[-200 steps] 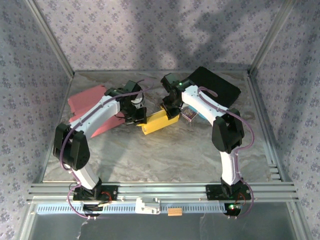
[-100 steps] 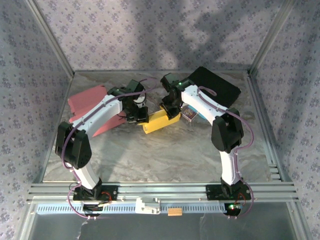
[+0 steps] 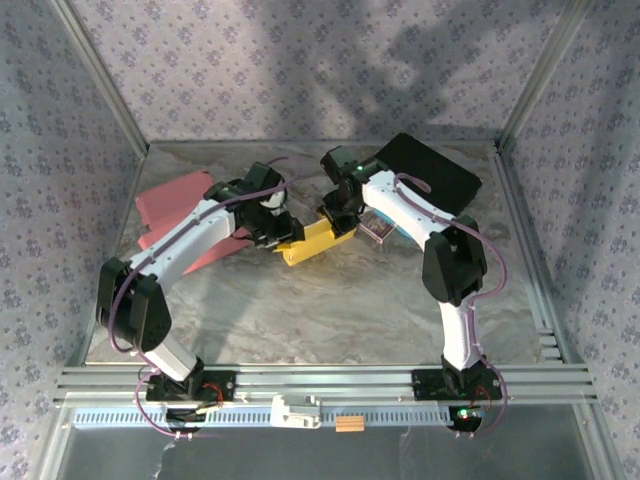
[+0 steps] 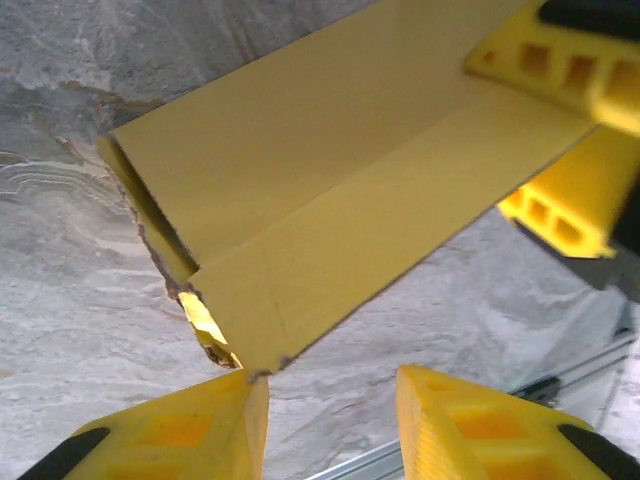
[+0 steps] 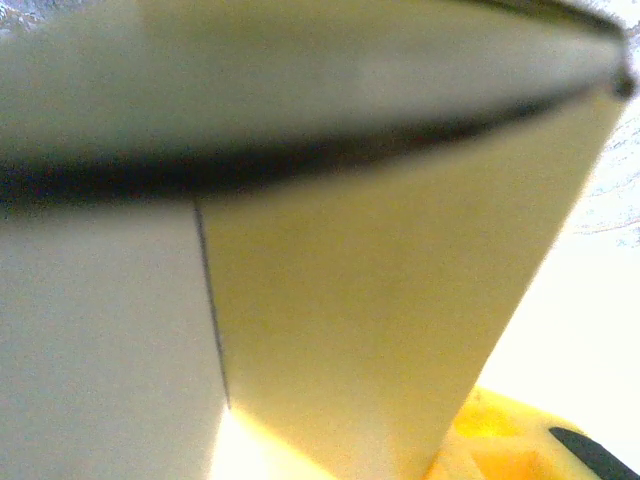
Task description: Fold the paper box
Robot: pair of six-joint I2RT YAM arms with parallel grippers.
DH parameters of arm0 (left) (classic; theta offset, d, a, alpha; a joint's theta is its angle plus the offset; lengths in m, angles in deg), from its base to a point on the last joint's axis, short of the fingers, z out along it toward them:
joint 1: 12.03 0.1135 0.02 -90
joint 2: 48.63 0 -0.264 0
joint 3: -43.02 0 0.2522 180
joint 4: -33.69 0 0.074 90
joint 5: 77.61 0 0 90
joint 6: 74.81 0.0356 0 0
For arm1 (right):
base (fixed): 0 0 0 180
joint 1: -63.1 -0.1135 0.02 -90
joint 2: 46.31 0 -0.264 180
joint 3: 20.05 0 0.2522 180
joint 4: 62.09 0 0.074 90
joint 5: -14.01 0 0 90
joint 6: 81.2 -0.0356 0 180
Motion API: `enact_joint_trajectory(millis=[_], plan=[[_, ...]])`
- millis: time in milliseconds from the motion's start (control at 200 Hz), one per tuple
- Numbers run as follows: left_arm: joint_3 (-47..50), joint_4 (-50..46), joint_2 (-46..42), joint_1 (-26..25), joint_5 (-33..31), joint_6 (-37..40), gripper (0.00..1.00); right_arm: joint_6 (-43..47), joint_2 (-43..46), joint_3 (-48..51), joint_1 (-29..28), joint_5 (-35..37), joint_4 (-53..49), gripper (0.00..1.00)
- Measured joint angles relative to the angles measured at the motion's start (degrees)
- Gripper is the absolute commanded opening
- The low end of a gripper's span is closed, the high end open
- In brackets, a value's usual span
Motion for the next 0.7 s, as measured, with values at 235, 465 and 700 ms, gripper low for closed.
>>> enact_joint_trajectory(millis=[235,465,700], plan=[[0.0,-0.2,-0.1,1.9,4.0,-0.6,0.38,-0.1,-0.1,0.0,0.0,-0.2,0.0,0.34],[1.3,0.5,-0.8,2.4,5.6,-1.2,0.39,-0.1,-0.3,-0.1,0.0,-0.5,0.0,0.34],[4.8,3.7,-5.6,3.3,8.8,-5.7,0.39,-0.2,-0.6,-0.6,0.0,-0.6,0.0,0.34]])
